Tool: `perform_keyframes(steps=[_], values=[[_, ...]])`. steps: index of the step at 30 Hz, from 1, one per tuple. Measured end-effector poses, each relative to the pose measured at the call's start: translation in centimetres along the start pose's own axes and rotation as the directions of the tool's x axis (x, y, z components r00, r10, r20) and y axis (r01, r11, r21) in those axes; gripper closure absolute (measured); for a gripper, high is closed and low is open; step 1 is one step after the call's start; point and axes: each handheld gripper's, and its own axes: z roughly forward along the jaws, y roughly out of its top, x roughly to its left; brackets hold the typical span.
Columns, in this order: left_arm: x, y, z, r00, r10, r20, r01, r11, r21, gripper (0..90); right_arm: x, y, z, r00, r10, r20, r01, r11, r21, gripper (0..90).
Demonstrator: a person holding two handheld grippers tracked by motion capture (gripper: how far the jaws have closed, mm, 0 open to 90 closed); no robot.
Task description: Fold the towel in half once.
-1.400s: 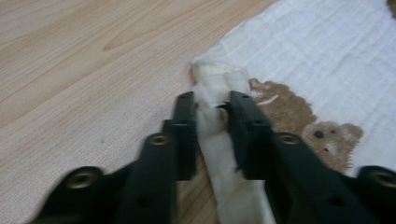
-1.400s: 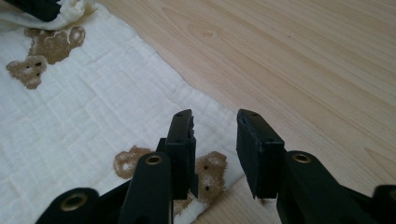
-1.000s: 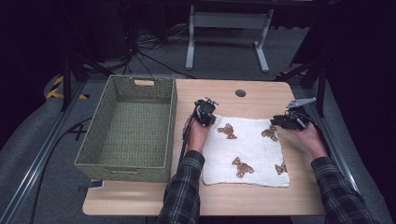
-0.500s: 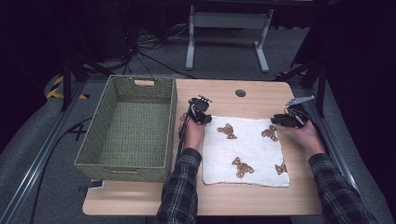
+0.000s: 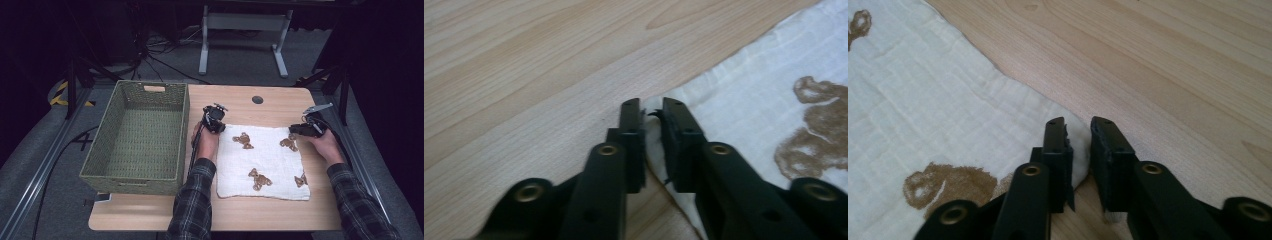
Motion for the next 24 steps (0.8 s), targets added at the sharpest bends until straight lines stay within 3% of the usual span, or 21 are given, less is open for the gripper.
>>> perform_keyframes(steps=[1,4,7,13,14,17,24], values=[[0.0,0.0,0.0,1.0000,0.000,-0.002,0.000,1.0000,0.000,86.3,0.0,0.0,0.0,1.0000,0.000,-0.003,0.000,1.0000,0.002,86.2],[-0.1,0.1,-0.4,1.0000,-0.006,0.003,0.007,0.9999,-0.010,87.1,0.0,0.0,0.0,1.0000,0.004,-0.002,-0.004,1.0000,0.001,88.1],[-0.1,0.3,-1.1,0.9999,-0.014,-0.003,0.013,0.9995,-0.030,87.2,0.1,0.1,-0.2,0.9999,0.010,-0.009,-0.010,0.9999,0.001,88.4],[-0.4,0.8,-2.6,0.9995,-0.023,-0.022,0.021,0.9964,-0.083,87.4,0.3,0.4,-1.4,1.0000,-0.004,-0.001,0.004,0.9991,-0.042,88.8],[-0.4,0.8,-2.9,0.9995,-0.010,-0.028,0.008,0.9963,-0.085,87.3,0.3,0.5,-1.6,1.0000,-0.009,0.003,0.009,0.9987,-0.049,88.8],[-0.7,0.9,-3.7,0.9991,-0.028,-0.031,0.024,0.9939,-0.108,87.4,0.4,0.6,-2.5,1.0000,-0.005,-0.002,0.005,0.9973,-0.073,88.9],[-1.4,0.3,-5.1,0.9989,-0.018,-0.044,0.012,0.9915,-0.129,87.5,1.2,0.3,-4.0,0.9995,-0.031,0.010,0.032,0.9958,-0.086,89.0]])
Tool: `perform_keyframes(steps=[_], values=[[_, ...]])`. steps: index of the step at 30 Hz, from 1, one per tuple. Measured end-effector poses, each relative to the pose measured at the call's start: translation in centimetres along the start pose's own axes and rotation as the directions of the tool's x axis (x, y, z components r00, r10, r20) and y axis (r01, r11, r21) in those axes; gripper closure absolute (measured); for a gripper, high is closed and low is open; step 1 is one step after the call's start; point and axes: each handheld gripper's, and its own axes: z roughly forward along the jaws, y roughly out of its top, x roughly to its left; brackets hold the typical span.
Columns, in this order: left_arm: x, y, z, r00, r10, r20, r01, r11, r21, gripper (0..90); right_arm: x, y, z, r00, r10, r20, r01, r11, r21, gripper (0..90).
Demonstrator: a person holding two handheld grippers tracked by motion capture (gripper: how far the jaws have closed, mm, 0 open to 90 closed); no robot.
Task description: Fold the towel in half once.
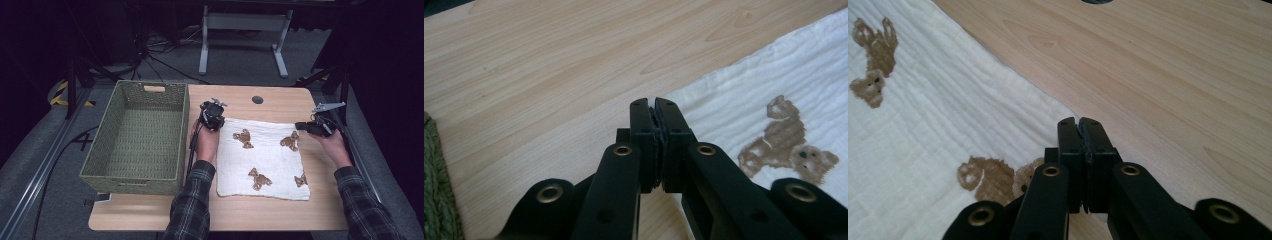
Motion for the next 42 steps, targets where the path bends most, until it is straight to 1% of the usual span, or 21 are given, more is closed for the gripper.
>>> perform_keyframes(steps=[3,4,6,8,12,14,17,18,19,22,23,29,30,31,33,34,37,38,39,40,42], values=[[-0.2,-0.3,-0.7,0.9999,0.012,-0.001,-0.012,0.9998,0.013,87.5,0.6,-0.1,-0.6,1.0000,-0.007,-0.002,0.007,0.9999,-0.010,89.0],[-0.3,-0.5,-0.9,1.0000,0.009,-0.001,-0.009,1.0000,-0.002,87.5,0.8,-0.2,-0.8,0.9999,-0.013,-0.005,0.013,0.9998,-0.017,88.9],[-0.3,-0.9,-1.3,0.9997,0.001,0.026,-0.001,1.0000,-0.006,87.5,1.3,-0.3,-1.3,0.9997,-0.021,-0.010,0.021,0.9995,-0.025,88.9],[-0.5,-1.3,-1.7,0.9996,0.004,0.030,-0.004,1.0000,-0.008,87.5,1.6,-0.6,-1.6,0.9994,-0.033,-0.009,0.032,0.9990,-0.031,88.9],[-0.9,-2.4,-2.1,0.9988,0.019,0.045,-0.018,0.9997,-0.015,87.5,2.0,-1.6,-2.1,0.9996,-0.018,-0.020,0.017,0.9989,-0.045,88.9],[-1.1,-2.9,-2.3,0.9983,0.028,0.051,-0.027,0.9996,-0.010,87.5,2.4,-2.0,-2.2,0.9994,-0.024,-0.026,0.022,0.9980,-0.059,88.9],[-1.2,-3.8,-2.8,0.9968,0.017,0.078,-0.015,0.9997,-0.016,87.5,3.0,-2.7,-2.6,0.9990,-0.033,-0.029,0.031,0.9972,-0.067,88.9],[-1.2,-4.0,-2.9,0.9964,0.026,0.081,-0.024,0.9996,-0.017,87.5,3.2,-2.9,-2.7,0.9989,-0.033,-0.033,0.031,0.9971,-0.070,88.8],[-1.2,-4.2,-3.0,0.9953,0.020,0.095,-0.019,0.9997,-0.014,87.5,3.4,-3.1,-2.8,0.9988,-0.037,-0.032,0.035,0.9966,-0.075,88.8],[-1.3,-4.8,-3.5,0.9939,0.021,0.108,-0.019,0.9996,-0.018,87.5,3.8,-3.4,-3.1,0.9983,-0.045,-0.037,0.043,0.9965,-0.071,88.8],[-1.3,-5.0,-3.6,0.9927,0.012,0.120,-0.009,0.9997,-0.024,87.5,3.9,-3.5,-3.2,0.9982,-0.048,-0.037,0.045,0.9965,-0.070,88.8],[-2.1,-6.0,-4.1,0.9921,0.010,0.125,-0.007,0.9996,-0.028,87.5,4.4,-4.1,-3.6,0.9976,-0.057,-0.039,0.054,0.9965,-0.063,88.8],[-2.3,-6.1,-4.3,0.9929,0.022,0.117,-0.018,0.9993,-0.033,87.5,4.6,-4.3,-3.9,0.9980,-0.044,-0.044,0.041,0.9966,-0.072,88.8],[-2.5,-6.1,-4.4,0.9928,0.019,0.118,-0.015,0.9992,-0.038,87.5,4.6,-4.4,-4.0,0.9982,-0.040,-0.046,0.036,0.9965,-0.075,88.7],[-2.6,-6.0,-4.6,0.9933,0.024,0.113,-0.020,0.9992,-0.035,87.5,4.6,-4.5,-4.1,0.9980,-0.042,-0.046,0.039,0.9966,-0.072,88.7],[-2.8,-6.0,-4.8,0.9932,0.038,0.110,-0.035,0.9989,-0.031,87.5,4.8,-4.6,-4.2,0.9981,-0.040,-0.046,0.036,0.9964,-0.077,88.7],[-2.9,-6.3,-5.2,0.9911,0.048,0.125,-0.044,0.9985,-0.033,87.5,5.1,-5.1,-4.4,0.9977,-0.040,-0.054,0.036,0.9969,-0.070,88.7],[-3.1,-6.8,-5.5,0.9904,0.052,0.128,-0.048,0.9983,-0.034,87.5,5.3,-5.4,-4.7,0.9975,-0.036,-0.060,0.032,0.9968,-0.073,88.6],[-3.1,-6.9,-5.6,0.9896,0.066,0.128,-0.062,0.9974,-0.036,87.5,5.4,-5.5,-4.9,0.9969,-0.035,-0.070,0.030,0.9966,-0.076,88.6],[-3.2,-7.2,-5.8,0.9875,0.064,0.144,-0.059,0.9974,-0.040,87.5,5.5,-5.5,-5.0,0.9966,-0.029,-0.076,0.023,0.9965,-0.080,88.6],[-3.4,-7.4,-5.8,0.9878,0.061,0.143,-0.057,0.9977,-0.037,87.5,5.7,-5.6,-5.1,0.9966,-0.033,-0.076,0.027,0.9961,-0.084,88.6]])
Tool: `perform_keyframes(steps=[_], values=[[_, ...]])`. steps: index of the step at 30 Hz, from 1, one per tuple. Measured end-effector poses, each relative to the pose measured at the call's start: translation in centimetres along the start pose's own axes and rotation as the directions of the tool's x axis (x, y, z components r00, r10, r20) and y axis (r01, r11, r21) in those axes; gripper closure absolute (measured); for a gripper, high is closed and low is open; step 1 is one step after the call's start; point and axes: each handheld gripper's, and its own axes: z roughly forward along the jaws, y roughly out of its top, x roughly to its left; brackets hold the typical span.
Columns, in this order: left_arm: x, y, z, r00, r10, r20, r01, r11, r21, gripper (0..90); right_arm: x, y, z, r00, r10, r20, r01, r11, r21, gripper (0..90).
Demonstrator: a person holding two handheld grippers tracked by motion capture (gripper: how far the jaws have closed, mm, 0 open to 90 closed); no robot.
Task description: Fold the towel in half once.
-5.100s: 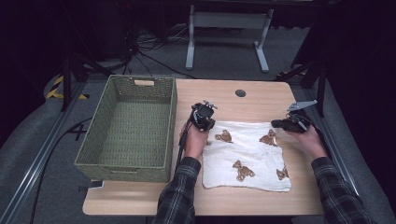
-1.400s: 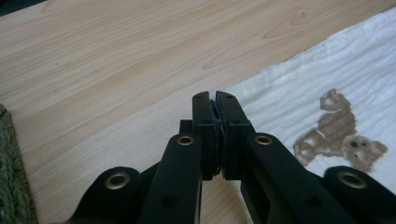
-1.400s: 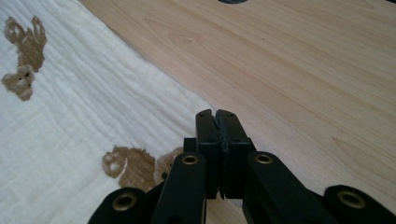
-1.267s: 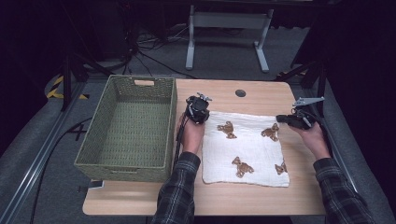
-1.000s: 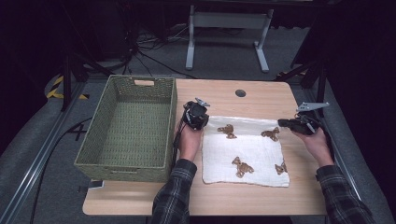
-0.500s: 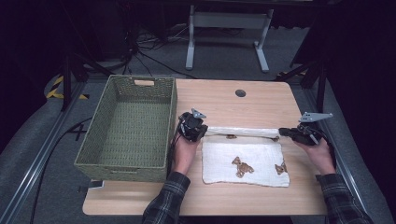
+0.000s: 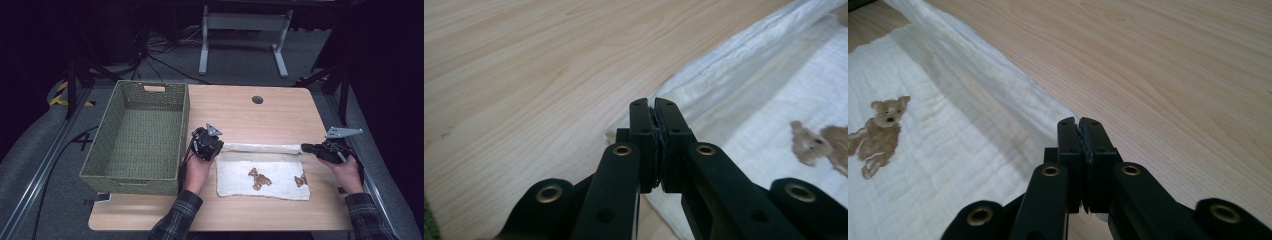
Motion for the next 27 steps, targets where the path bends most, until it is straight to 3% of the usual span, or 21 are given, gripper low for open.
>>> perform_keyframes(steps=[17,24,27], values=[[-2.2,-1.5,-2.1,0.9993,0.029,-0.022,-0.029,0.9996,0.003,87.5,2.4,-1.3,-1.4,0.9987,-0.046,-0.020,0.047,0.9989,0.007,88.5],[-3.8,-2.3,-2.4,0.9966,0.074,-0.034,-0.073,0.9965,0.040,87.5,3.3,-2.0,-1.7,0.9979,-0.053,-0.037,0.054,0.9984,0.016,88.5],[-4.4,-2.7,-2.8,0.9962,0.076,-0.044,-0.073,0.9953,0.063,87.5,3.7,-2.5,-2.0,0.9974,-0.058,-0.042,0.058,0.9981,0.018,88.5]])
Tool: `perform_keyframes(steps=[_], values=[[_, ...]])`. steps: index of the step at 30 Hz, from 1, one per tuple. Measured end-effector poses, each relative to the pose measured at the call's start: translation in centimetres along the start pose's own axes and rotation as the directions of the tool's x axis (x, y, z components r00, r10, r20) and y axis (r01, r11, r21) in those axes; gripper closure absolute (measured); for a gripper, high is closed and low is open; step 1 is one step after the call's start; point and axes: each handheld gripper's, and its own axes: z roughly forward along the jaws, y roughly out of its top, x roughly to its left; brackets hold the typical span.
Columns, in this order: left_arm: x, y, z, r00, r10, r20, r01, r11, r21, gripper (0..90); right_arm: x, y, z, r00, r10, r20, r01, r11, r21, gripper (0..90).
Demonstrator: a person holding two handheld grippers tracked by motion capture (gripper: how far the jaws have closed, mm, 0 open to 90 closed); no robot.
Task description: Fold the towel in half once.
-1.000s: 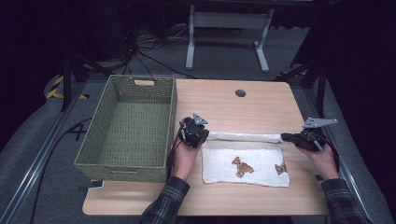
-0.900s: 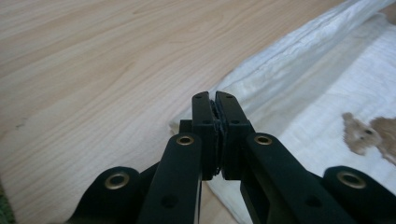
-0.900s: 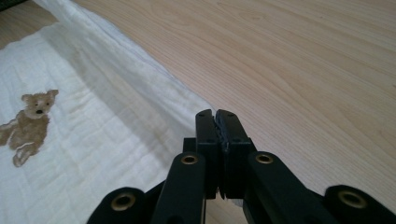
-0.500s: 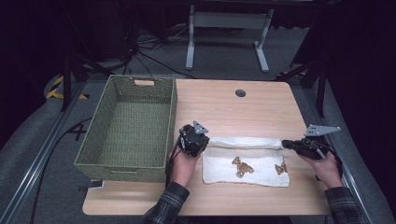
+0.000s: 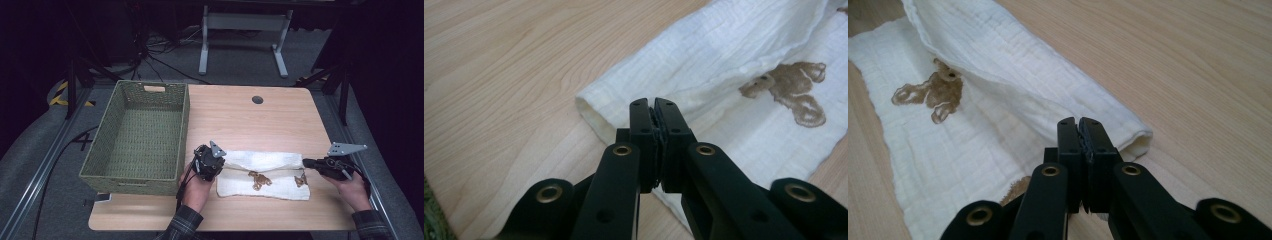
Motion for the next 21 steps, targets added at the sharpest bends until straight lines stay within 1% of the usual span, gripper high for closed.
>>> perform_keyframes(steps=[1,2,3,4,5,6,7,8,9,11,16,17,18,19,20,21], values=[[0.0,0.0,0.0,1.0000,0.000,0.000,0.000,1.0000,0.000,87.5,0.0,0.0,0.0,1.0000,0.000,0.000,0.000,1.0000,0.000,88.5],[-0.1,-0.2,-0.1,0.9999,-0.009,0.008,0.009,0.9999,-0.008,87.5,0.1,-0.1,-0.1,1.0000,-0.002,-0.001,0.002,1.0000,0.001,88.5],[-0.1,-0.3,-0.2,1.0000,0.000,0.006,0.000,1.0000,-0.003,87.5,0.2,-0.3,-0.2,1.0000,0.002,-0.004,-0.002,1.0000,0.000,88.5],[-0.3,-0.4,-0.2,1.0000,-0.002,0.005,0.002,1.0000,-0.004,87.5,0.3,-0.5,-0.3,1.0000,0.003,-0.007,-0.003,1.0000,0.003,88.4],[-0.4,-0.6,-0.2,0.9999,-0.009,0.014,0.009,0.9999,-0.005,87.5,0.4,-0.6,-0.4,1.0000,0.004,-0.008,-0.004,1.0000,0.002,88.4],[-0.4,-0.7,-0.3,0.9999,-0.002,0.011,0.002,1.0000,0.000,87.5,0.6,-0.8,-0.5,0.9999,0.005,-0.011,-0.005,1.0000,0.004,88.4],[-0.5,-1.0,-0.3,0.9998,-0.014,0.013,0.014,0.9999,0.006,87.5,0.9,-1.0,-0.8,0.9999,0.000,-0.014,0.000,1.0000,0.005,88.4],[-0.5,-1.0,-0.3,0.9998,-0.014,0.013,0.014,0.9999,0.006,87.5,1.0,-1.1,-0.9,0.9999,0.000,-0.014,0.000,1.0000,0.001,88.4],[-0.6,-1.1,-0.4,1.0000,-0.005,0.008,0.005,0.9999,0.009,87.5,1.2,-1.2,-1.1,0.9999,0.001,-0.016,-0.001,1.0000,-0.002,88.4],[-0.6,-1.2,-0.4,0.9999,-0.011,0.010,0.011,0.9999,0.012,87.5,1.4,-1.4,-1.2,0.9998,-0.003,-0.020,0.003,1.0000,0.000,88.4],[-1.1,-1.7,-0.8,0.9998,-0.006,0.018,0.006,1.0000,0.001,87.5,1.9,-1.8,-1.4,0.9997,-0.009,-0.022,0.010,0.9999,0.007,88.4],[-1.2,-1.7,-1.0,0.9998,-0.009,0.016,0.009,0.9999,0.012,87.5,2.0,-1.9,-1.6,0.9997,-0.011,-0.024,0.011,0.9999,0.005,88.4],[-1.2,-1.8,-1.0,0.9997,-0.004,0.024,0.004,0.9999,0.009,87.5,2.1,-1.9,-1.7,0.9996,-0.013,-0.025,0.013,0.9999,0.004,88.4],[-1.3,-1.9,-1.1,0.9996,-0.004,0.027,0.004,0.9999,0.009,87.5,2.4,-2.1,-2.0,0.9995,-0.011,-0.028,0.011,0.9999,-0.003,88.4],[-1.3,-2.0,-1.2,0.9996,0.001,0.028,-0.001,0.9999,0.014,87.5,2.4,-2.1,-2.0,0.9995,-0.011,-0.028,0.011,0.9999,-0.003,88.4],[-1.3,-2.2,-1.2,0.9995,-0.004,0.031,0.004,0.9999,0.014,87.5,2.5,-2.2,-2.0,0.9994,-0.014,-0.030,0.014,0.9999,-0.004,88.4]])
